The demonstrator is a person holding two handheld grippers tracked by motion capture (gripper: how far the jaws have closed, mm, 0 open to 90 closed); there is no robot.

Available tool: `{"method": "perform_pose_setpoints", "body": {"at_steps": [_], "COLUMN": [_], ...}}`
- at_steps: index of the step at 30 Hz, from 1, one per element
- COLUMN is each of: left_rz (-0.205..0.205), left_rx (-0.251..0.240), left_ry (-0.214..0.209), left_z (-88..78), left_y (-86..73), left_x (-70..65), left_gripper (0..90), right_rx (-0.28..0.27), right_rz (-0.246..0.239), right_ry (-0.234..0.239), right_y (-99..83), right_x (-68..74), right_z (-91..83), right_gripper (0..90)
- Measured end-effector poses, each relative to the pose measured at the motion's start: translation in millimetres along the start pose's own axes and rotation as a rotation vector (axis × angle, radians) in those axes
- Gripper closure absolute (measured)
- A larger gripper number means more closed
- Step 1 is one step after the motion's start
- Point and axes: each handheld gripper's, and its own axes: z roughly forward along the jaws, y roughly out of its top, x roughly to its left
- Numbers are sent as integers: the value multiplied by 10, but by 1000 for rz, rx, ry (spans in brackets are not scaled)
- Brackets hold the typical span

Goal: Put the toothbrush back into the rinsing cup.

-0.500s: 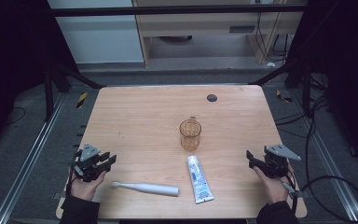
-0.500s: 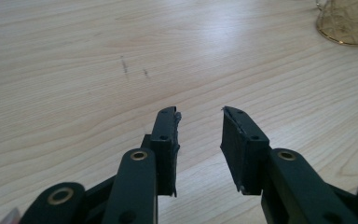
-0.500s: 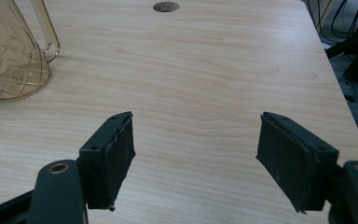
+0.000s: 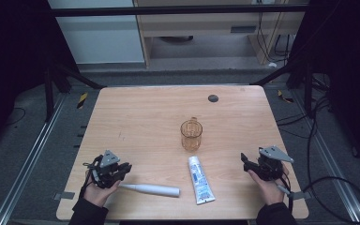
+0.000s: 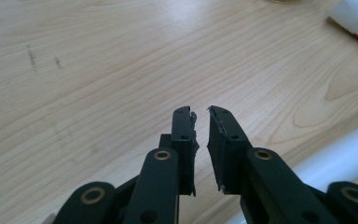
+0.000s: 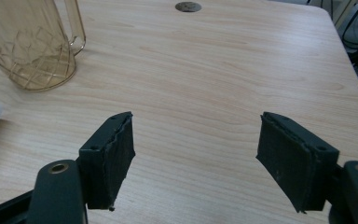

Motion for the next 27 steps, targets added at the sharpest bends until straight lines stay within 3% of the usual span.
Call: {"method": "perform_pose_setpoints", "body": {"at_steps": [9,13,23,27], "left_rz": [37,46,90,112], "left_rx": [62,50,26,42], "left_ry": [-72,-82,-203,-224], "left_z": [47,-9,-45,-2], "left_y": [-65,-64,41,54], "left_x": [-139,-175,-454,-544], "left_gripper": [839,846,893,893], "right_rx": [8,12,19,21], "right_rz": [1,-2,1,-1], "right_ry": [9,13,6,6], "right_y": [-11,-14,-19,-17], "right_x": [3,10,-4,-8], "right_z": [8,11,15,14], "right_gripper": [273,275,277,277]}}
